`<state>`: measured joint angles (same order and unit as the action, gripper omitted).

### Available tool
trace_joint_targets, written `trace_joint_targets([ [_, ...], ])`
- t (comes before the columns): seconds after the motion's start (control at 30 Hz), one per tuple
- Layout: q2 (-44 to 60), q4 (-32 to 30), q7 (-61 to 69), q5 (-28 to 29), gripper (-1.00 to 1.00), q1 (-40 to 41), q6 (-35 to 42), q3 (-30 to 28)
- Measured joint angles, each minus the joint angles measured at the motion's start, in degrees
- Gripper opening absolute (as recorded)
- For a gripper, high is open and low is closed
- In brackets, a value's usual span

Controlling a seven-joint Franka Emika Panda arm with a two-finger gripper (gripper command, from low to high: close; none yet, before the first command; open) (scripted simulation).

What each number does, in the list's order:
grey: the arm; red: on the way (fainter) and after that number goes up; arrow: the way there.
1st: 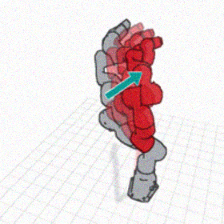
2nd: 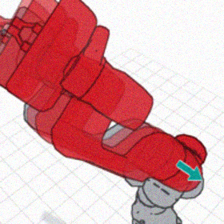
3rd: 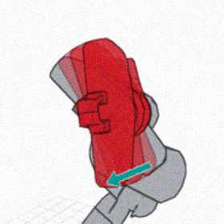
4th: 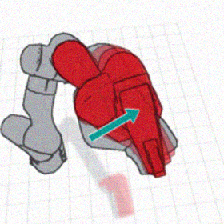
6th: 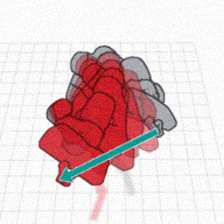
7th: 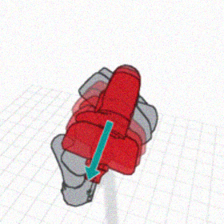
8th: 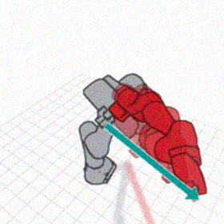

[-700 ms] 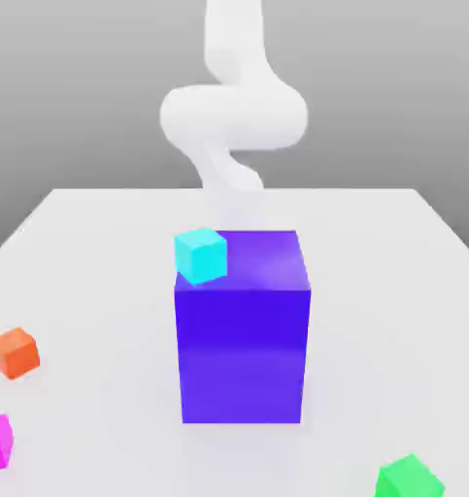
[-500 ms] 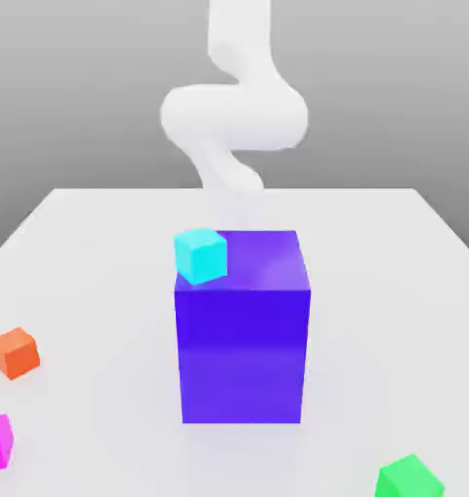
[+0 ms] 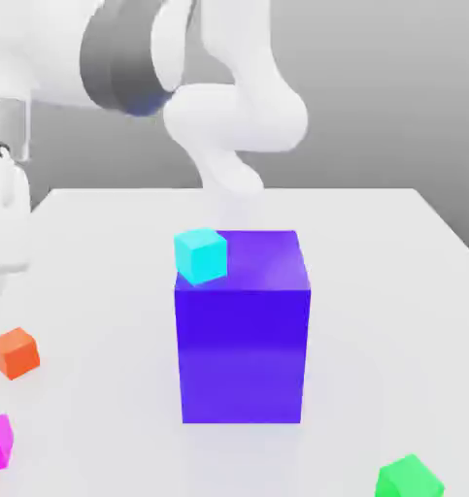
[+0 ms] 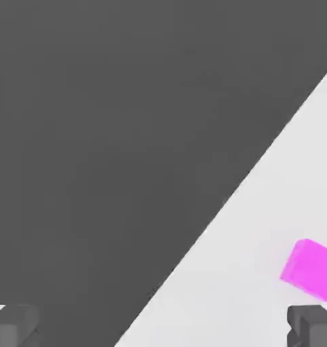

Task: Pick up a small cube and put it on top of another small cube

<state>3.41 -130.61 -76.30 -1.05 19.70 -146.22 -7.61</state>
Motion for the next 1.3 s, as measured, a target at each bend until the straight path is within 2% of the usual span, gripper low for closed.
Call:
trace_joint_targets([
  [0.27,16.9,0.6,-5.9,-6.2,0.0,4.7,-4.8,-2.5],
  [0.4,25.3,2.1,-4.9,-9.0,0.0,6.8,-10.4,-0.7],
  [0.43,26.8,2.5,-4.6,-9.4,-1.0,7.2,-11.6,-0.3],
  [0.63,27.6,2.7,-4.5,-9.6,-1.0,7.3,-12.2,-0.1],
  [0.83,18.8,0.7,-5.8,-6.4,-1.0,5.0,-5.5,-1.4],
  [1.3,13.8,0.6,11.8,5.1,-1.0,-13.9,-0.7,17.5],
])
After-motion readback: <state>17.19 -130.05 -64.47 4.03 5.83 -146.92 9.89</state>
